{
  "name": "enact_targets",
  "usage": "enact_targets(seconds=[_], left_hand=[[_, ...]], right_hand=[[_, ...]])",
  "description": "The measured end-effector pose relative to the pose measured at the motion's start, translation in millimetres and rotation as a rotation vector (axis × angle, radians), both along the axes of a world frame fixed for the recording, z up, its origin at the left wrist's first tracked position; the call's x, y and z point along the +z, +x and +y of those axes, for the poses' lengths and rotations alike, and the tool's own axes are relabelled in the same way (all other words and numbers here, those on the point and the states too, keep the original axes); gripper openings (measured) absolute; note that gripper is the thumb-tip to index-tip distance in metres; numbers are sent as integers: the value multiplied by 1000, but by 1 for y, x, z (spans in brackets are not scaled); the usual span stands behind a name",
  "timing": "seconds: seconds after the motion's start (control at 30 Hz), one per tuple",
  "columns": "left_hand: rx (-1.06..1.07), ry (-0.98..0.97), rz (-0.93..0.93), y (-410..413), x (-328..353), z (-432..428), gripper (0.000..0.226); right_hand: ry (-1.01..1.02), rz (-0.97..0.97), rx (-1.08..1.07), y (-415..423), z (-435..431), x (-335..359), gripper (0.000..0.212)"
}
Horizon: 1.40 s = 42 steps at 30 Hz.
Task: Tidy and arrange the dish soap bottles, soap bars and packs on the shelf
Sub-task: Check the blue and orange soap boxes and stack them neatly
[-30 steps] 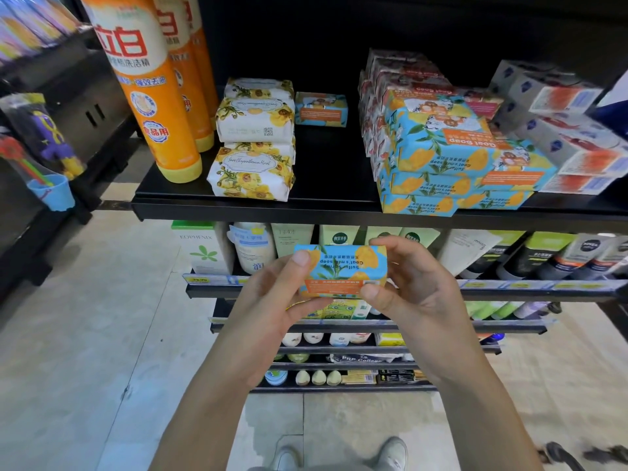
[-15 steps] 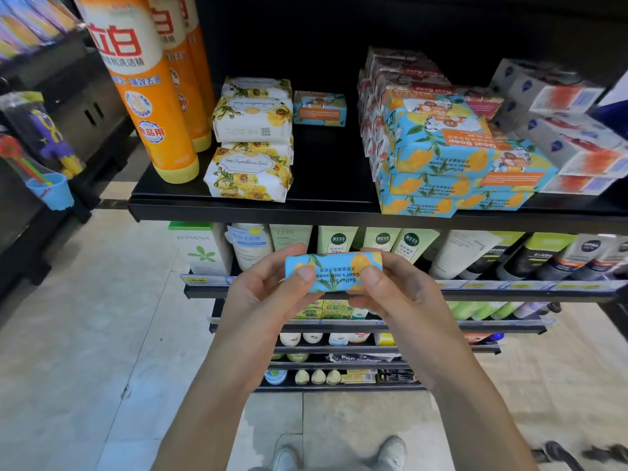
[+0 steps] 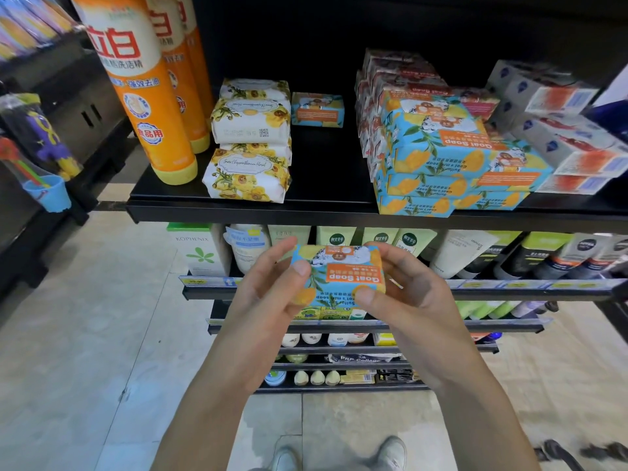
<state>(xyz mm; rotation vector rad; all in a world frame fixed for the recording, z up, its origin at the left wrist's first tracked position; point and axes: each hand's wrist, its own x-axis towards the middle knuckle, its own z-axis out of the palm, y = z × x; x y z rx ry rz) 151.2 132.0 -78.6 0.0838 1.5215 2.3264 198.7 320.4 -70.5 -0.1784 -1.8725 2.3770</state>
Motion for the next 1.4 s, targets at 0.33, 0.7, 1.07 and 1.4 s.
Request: enact_targets(seconds=[0.33, 0.7, 1.07, 1.4], left_hand=[[10, -17, -22, -2, -1, 4, 37], [-5, -43, 111, -5, 11, 26, 50], [95, -712, 807, -60, 36, 47, 40], [86, -1246, 1046, -91, 17, 59, 51]], right_hand=[[238, 119, 79, -1, 7, 3, 73], [1176, 359, -235, -5, 8, 11, 83], [993, 435, -525, 5, 60, 68, 73], [1166, 225, -561, -25, 157, 121, 78]])
